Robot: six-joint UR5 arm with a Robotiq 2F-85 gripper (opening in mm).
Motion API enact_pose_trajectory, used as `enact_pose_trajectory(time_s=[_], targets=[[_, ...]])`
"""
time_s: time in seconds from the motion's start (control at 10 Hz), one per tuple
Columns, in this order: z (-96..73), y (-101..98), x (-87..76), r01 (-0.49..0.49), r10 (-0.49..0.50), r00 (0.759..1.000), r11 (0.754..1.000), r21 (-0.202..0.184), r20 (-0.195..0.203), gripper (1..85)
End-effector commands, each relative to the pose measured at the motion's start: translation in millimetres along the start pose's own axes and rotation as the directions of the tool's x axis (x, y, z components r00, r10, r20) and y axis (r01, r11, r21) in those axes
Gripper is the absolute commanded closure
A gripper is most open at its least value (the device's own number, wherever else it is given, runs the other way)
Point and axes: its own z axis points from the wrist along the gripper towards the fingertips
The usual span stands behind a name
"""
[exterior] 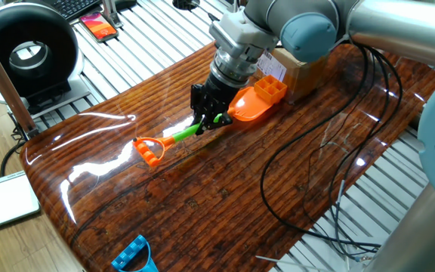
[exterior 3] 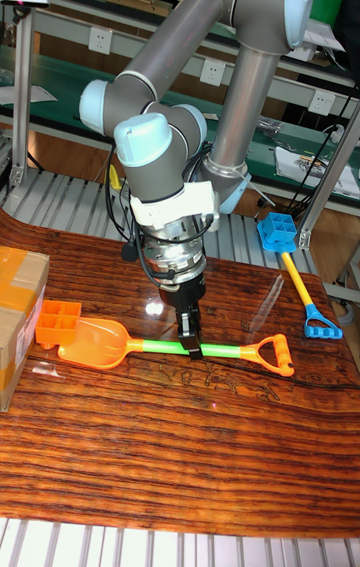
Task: Use a shovel to scoop up an object
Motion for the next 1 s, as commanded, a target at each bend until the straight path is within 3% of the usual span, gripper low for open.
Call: enact_pose_trajectory(time_s=[0.0,0.9], targets=[[-1.7,-1.6,5.0,-0.010,0.010,1.000,1.000,0.003,-0.016,84.3],[-1.7,-0.9,6.9,-0.051,0.051,0.998,0.999,0.001,-0.024,84.3]])
